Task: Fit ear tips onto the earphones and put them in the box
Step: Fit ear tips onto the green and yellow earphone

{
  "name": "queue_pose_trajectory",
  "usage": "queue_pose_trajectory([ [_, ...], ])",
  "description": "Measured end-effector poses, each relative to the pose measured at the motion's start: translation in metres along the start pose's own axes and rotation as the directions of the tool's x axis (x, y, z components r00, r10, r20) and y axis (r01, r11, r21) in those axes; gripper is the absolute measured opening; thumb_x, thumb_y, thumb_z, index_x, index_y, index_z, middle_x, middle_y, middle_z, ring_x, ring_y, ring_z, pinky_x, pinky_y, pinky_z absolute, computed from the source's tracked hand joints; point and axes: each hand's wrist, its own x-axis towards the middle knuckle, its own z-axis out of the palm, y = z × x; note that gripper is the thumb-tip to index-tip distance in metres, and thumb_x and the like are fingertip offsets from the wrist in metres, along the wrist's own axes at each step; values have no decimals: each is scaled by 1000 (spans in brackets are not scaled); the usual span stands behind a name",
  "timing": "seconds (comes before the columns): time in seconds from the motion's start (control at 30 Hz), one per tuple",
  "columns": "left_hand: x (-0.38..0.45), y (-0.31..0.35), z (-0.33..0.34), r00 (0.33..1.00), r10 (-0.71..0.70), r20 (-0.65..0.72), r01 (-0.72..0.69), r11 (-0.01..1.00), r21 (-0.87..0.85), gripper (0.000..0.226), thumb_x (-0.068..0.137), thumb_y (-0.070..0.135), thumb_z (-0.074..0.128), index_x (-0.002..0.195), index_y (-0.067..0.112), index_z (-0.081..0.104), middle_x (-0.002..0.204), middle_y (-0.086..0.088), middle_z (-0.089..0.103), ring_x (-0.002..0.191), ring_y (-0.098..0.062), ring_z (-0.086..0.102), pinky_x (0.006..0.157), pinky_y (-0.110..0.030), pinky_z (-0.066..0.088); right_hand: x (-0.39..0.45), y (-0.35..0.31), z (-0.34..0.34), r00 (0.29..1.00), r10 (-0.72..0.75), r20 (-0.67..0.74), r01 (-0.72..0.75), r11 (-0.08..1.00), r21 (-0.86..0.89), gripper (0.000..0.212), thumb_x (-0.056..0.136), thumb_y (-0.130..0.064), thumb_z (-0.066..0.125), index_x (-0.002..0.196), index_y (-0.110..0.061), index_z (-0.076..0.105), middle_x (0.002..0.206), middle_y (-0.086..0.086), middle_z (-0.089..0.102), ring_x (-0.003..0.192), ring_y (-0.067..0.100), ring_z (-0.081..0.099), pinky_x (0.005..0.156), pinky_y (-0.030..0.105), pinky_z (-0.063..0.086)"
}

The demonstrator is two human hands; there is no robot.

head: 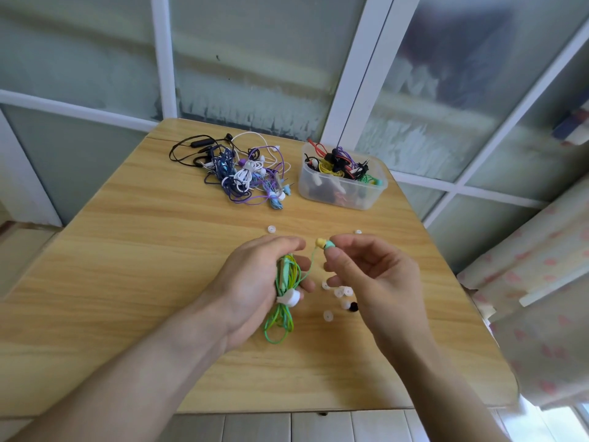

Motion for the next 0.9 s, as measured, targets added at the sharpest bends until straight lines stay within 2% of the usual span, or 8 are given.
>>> queue_pose_trajectory([
  [0.13, 3, -2, 2, 994, 99, 49, -102, 992, 69, 21, 95, 12, 56, 112, 4, 62, 99, -20, 70, 72, -33, 62, 57, -29, 43, -3, 6, 13, 990, -103, 91, 120, 970, -213, 13, 89, -23, 70, 101, -27, 74, 90, 2, 70, 82, 18, 68, 61, 37, 58],
  [0.23, 7, -2, 5, 979, 190, -80, -191, 982, -9, 13, 98, 12, 52, 105, 7, 62, 79, -9, 68, 70, -24, 62, 57, -29, 48, -8, 8, 27, 999, -15, 45, 19, 995, -95, 35, 85, -38, 71, 118, -33, 62, 109, 5, 61, 91, 20, 68, 68, 31, 59],
  [0.37, 11, 4, 10, 968, 212, -137, -237, 948, -214, 10, 98, 9, 49, 107, 7, 53, 82, -11, 56, 68, -22, 56, 63, -34, 49, -9, 1, 34, 983, 104, 151, -90, 991, -99, 40, 84, -25, 76, 119, -31, 58, 105, 2, 69, 86, 22, 72, 73, 35, 59],
  [0.47, 13, 7, 11, 967, 230, -107, -247, 947, -203, 15, 97, 13, 51, 112, 8, 50, 90, -13, 58, 75, -26, 56, 61, -33, 48, 1, -7, 33, 989, 103, 102, -93, 991, -97, 35, 86, -17, 74, 118, -22, 61, 95, 8, 74, 77, 23, 73, 68, 39, 60],
  [0.57, 16, 11, 13, 969, 242, -42, -246, 962, -116, 23, 96, 13, 53, 118, 7, 52, 103, -13, 61, 72, -20, 61, 60, -32, 50, 12, -12, 30, 987, 146, 61, -143, 988, -53, 30, 89, -3, 66, 116, -16, 64, 84, 11, 76, 69, 22, 71, 63, 32, 56],
  [0.67, 22, 15, 11, 950, 311, -11, -311, 950, 26, 38, 92, 15, 59, 129, 8, 51, 113, -3, 62, 81, 8, 61, 71, -8, 44, 27, -17, 22, 975, 220, 28, -221, 972, 84, 23, 90, 1, 63, 111, -6, 67, 90, 19, 75, 75, 30, 72, 64, 31, 58],
  [0.77, 31, 20, 5, 948, 316, -17, -308, 933, 189, 55, 89, 20, 65, 139, 16, 41, 135, 0, 52, 122, -4, 49, 91, -15, 34, 55, -24, 8, 981, 188, -46, -180, 975, 132, 14, 91, 3, 60, 101, -2, 69, 90, 20, 73, 79, 33, 70, 75, 39, 60],
  [0.9, 43, 19, -9, 876, 475, -86, -334, 726, 602, 41, 91, 18, 61, 130, 19, 50, 127, 3, 56, 117, -10, 52, 88, -17, 35, 120, -39, -21, 980, 69, -186, -88, 991, -96, 22, 90, 5, 59, 84, -13, 69, 88, 15, 72, 71, 25, 69, 75, 39, 61],
])
